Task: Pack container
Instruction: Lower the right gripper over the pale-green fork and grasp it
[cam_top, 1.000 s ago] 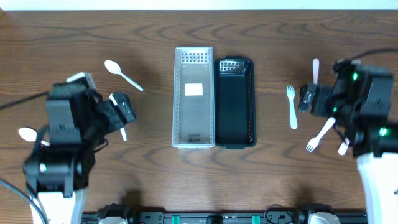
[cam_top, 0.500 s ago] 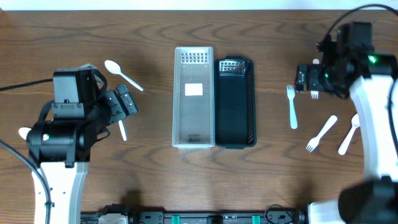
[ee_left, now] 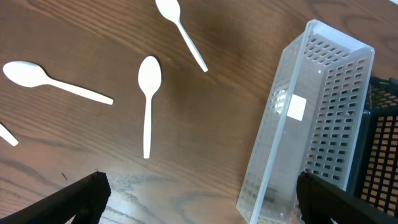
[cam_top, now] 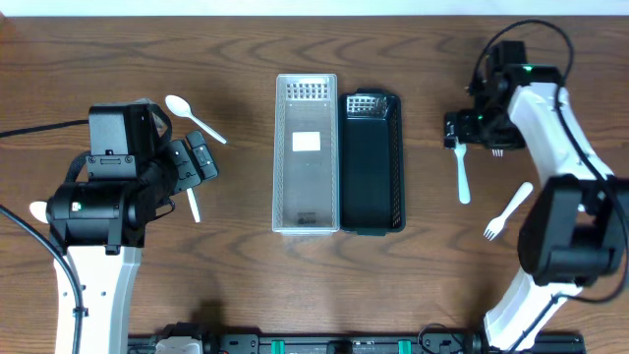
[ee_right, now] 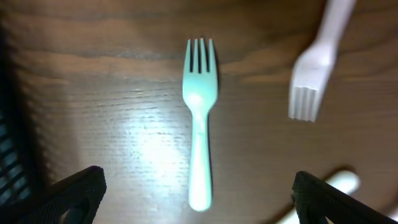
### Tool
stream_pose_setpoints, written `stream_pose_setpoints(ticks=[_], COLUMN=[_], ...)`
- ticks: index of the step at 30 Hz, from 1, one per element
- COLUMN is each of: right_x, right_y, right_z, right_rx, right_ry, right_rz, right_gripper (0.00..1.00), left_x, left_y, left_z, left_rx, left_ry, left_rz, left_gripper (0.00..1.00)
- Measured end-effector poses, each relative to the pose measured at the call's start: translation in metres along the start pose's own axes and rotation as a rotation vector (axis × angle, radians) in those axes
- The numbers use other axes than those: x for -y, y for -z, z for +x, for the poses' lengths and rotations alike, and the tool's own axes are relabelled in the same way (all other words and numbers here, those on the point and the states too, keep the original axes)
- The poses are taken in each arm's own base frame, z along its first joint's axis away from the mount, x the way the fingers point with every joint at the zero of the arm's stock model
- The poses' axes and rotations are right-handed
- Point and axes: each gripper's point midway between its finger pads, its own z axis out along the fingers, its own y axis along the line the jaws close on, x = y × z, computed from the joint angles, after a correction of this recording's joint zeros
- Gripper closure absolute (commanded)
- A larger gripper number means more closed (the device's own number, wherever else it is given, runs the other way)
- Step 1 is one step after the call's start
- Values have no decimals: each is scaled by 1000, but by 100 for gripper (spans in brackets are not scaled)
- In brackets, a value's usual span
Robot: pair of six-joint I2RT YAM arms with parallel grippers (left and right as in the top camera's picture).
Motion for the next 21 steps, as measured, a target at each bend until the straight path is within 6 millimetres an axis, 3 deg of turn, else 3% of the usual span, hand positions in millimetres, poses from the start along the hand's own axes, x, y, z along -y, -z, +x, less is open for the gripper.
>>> stream_pose_setpoints(ticks=[7,21], right_x=[-2,-2], right_y=[-33,-57], right_z=[-1,0], right_rx=[-50,-74], right_ry=[8,28], right_rz=[10,11], right_gripper=[1,1], left_x=[-2,-4], left_y=[0,0], left_z=[-1,-2], left_rx=[6,10], left_ry=[-7,-7], left_rz=[-14,-24], left_gripper=[2,2])
